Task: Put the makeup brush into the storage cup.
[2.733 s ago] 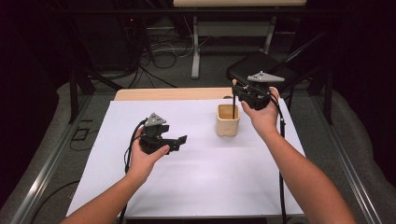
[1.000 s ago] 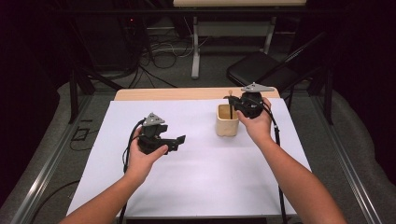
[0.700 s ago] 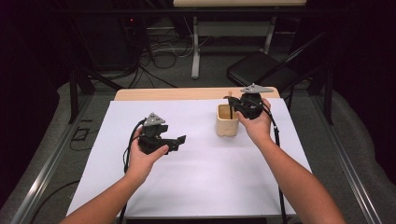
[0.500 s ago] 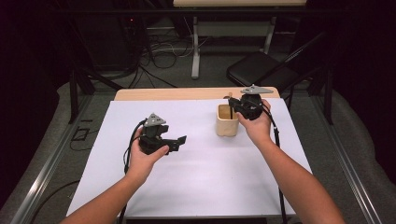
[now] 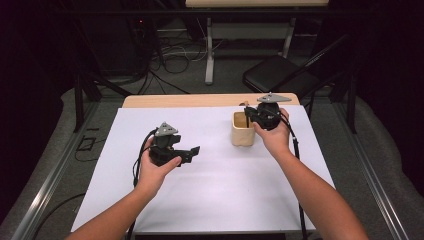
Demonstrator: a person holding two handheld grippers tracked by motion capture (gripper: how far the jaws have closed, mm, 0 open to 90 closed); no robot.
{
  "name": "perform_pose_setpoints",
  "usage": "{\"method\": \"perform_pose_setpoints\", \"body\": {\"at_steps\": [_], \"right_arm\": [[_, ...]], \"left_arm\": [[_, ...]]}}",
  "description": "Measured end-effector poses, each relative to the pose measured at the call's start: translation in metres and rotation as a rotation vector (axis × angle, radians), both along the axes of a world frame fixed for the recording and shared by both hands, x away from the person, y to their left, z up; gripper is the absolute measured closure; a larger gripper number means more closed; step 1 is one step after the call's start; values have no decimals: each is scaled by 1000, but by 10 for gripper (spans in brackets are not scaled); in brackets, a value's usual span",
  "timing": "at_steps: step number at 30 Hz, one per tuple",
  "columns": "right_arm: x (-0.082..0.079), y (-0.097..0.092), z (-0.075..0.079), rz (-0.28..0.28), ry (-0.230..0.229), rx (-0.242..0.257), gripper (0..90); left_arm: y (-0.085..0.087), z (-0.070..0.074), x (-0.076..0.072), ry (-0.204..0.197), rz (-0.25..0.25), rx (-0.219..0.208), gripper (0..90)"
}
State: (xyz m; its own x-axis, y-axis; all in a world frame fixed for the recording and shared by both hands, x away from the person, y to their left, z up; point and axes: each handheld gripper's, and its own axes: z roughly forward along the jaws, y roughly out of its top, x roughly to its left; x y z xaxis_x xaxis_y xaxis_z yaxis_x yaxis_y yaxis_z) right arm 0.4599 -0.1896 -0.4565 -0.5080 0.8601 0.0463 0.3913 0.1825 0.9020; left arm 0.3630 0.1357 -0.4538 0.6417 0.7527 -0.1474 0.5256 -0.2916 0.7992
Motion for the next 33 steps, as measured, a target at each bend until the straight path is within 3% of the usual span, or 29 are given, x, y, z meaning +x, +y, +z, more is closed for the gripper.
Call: {"method": "perform_pose_setpoints", "body": {"at_steps": [33], "right_arm": [[-1, -1, -9, 3, 25, -16, 838]], "left_arm": [[-1, -3, 1, 5, 3, 3, 168]]}}
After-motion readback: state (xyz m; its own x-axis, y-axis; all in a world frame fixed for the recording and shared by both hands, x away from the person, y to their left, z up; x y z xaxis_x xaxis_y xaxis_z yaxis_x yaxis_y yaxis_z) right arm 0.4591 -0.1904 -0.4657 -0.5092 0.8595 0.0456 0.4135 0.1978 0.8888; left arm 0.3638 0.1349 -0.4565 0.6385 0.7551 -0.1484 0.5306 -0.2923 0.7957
